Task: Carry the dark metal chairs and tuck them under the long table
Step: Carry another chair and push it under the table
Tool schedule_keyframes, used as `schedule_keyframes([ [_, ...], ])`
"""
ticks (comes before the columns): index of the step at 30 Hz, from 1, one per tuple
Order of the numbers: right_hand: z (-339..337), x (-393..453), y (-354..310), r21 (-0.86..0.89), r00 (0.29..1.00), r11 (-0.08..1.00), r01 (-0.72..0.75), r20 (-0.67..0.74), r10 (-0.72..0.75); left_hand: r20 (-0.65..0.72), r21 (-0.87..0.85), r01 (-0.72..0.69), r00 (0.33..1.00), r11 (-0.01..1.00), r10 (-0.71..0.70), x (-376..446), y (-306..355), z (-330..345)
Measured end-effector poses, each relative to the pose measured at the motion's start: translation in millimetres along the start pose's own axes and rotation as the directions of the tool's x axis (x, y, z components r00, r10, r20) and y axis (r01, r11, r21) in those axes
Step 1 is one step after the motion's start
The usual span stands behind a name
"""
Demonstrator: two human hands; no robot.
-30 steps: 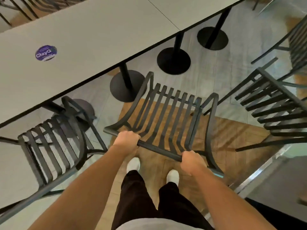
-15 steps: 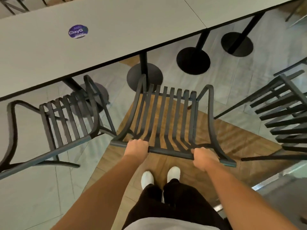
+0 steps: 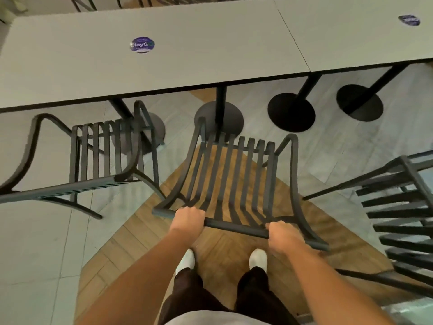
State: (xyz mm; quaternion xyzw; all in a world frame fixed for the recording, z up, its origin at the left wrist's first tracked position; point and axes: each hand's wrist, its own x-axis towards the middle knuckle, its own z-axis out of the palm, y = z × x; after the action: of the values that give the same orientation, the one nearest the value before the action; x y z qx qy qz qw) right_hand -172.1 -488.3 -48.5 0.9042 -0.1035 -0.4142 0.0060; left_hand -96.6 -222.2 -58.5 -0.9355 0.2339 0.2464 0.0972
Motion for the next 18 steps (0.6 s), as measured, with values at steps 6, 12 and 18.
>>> schedule_keyframes([
  [6, -14.6, 23.8, 70.6, -0.079, 0.997, 0.993, 0.083, 0.007, -0.083, 0.045, -0.082, 0.133, 0.991, 0.988, -0.130, 6.2, 71.1, -8.5],
  [12, -38.4, 46.0, 124.0, -0.162, 0.986, 0.974, 0.160, -0.015, -0.164, 0.081, -0.158, 0.217, 0.975, 0.963, -0.206, 20.7, 126.8, -19.9],
  [18, -65.5, 71.5, 144.2, -0.197, 0.977, 0.958, 0.209, -0.009, -0.215, 0.117, -0.175, 0.252, 0.965, 0.952, -0.234, 43.6, 142.0, -33.3],
])
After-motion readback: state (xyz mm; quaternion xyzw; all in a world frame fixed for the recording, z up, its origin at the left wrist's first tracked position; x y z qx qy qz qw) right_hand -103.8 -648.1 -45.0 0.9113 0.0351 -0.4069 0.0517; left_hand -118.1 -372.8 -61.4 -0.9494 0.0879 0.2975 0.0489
